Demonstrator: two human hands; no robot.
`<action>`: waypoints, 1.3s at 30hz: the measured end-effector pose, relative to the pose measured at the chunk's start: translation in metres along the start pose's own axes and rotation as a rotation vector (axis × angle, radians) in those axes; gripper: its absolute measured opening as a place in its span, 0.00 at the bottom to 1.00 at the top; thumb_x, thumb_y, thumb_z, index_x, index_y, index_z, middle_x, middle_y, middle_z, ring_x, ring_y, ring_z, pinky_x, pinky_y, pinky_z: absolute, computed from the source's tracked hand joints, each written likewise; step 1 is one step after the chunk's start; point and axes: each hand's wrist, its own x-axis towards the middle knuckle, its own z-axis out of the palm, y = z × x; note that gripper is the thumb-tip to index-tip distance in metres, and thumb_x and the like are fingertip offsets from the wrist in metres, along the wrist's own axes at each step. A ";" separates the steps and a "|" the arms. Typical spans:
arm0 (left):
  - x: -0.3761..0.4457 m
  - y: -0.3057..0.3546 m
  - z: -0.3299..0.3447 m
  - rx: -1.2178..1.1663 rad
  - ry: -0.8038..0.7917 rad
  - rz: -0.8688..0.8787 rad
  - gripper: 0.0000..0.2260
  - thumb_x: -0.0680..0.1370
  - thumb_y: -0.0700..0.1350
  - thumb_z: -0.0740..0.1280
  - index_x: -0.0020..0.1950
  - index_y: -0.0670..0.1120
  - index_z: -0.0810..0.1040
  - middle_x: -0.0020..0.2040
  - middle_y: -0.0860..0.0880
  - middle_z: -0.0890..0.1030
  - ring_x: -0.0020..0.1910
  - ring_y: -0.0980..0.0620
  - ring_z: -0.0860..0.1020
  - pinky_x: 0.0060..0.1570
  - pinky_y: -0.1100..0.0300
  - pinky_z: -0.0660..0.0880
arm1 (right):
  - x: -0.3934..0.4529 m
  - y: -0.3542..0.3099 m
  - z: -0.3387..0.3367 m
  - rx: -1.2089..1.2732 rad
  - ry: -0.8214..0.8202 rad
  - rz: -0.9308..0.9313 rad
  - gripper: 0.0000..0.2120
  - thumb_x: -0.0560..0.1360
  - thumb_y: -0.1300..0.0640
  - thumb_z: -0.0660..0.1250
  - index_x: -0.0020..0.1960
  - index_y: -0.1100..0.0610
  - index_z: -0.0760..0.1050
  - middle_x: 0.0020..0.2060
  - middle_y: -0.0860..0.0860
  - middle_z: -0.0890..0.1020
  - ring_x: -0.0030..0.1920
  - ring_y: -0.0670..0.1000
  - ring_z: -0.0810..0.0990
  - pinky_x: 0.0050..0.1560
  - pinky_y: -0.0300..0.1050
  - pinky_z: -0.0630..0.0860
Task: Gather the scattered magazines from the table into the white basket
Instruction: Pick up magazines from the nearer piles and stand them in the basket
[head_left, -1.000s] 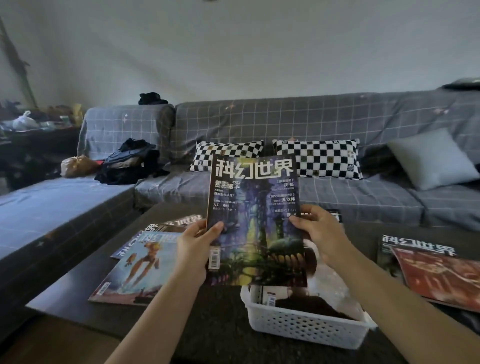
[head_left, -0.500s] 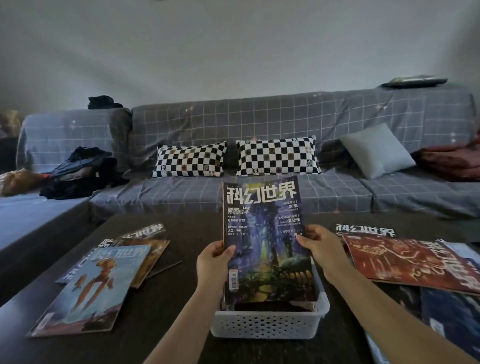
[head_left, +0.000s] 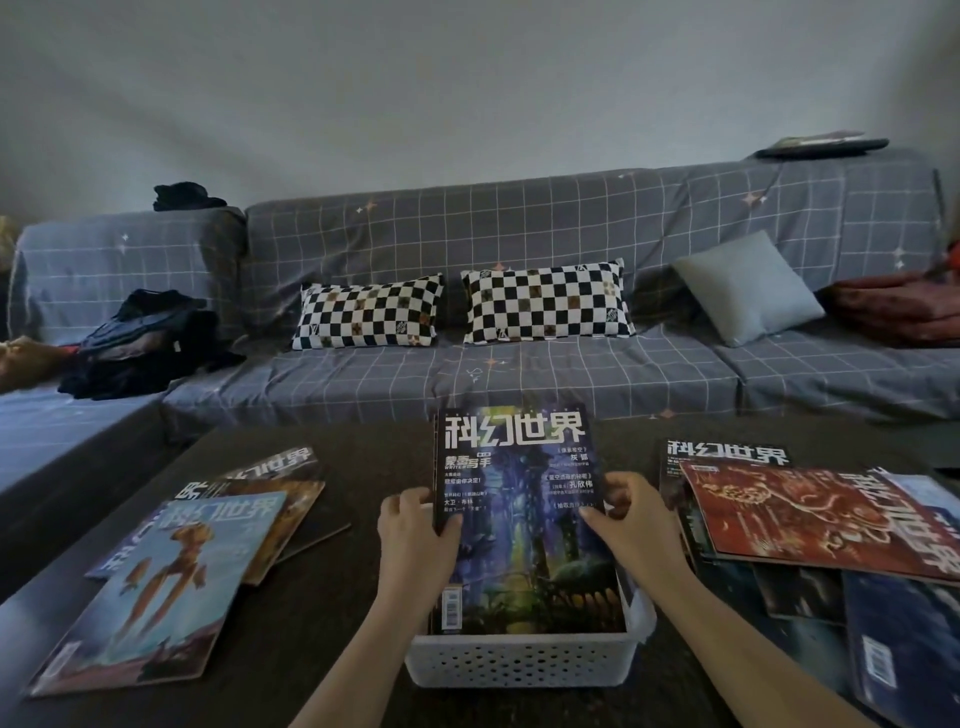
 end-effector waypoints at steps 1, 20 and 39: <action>0.006 0.003 0.001 -0.011 -0.015 0.005 0.18 0.78 0.49 0.66 0.66 0.46 0.70 0.63 0.48 0.70 0.64 0.47 0.70 0.64 0.51 0.69 | 0.004 -0.001 0.001 -0.016 -0.018 0.017 0.28 0.71 0.51 0.71 0.67 0.57 0.67 0.60 0.53 0.75 0.59 0.52 0.75 0.58 0.50 0.75; 0.035 0.022 -0.010 -0.541 -0.014 0.174 0.21 0.80 0.46 0.63 0.73 0.52 0.67 0.49 0.55 0.85 0.46 0.55 0.82 0.49 0.52 0.79 | 0.027 -0.030 0.001 0.446 -0.080 -0.116 0.13 0.78 0.50 0.59 0.61 0.49 0.73 0.45 0.44 0.83 0.46 0.44 0.83 0.40 0.34 0.75; 0.016 0.018 -0.015 -0.844 -0.262 0.185 0.21 0.73 0.58 0.63 0.65 0.60 0.69 0.54 0.65 0.81 0.54 0.67 0.78 0.46 0.71 0.75 | -0.002 -0.030 -0.003 0.567 -0.128 -0.217 0.18 0.66 0.41 0.68 0.55 0.37 0.71 0.49 0.38 0.81 0.51 0.38 0.79 0.51 0.38 0.73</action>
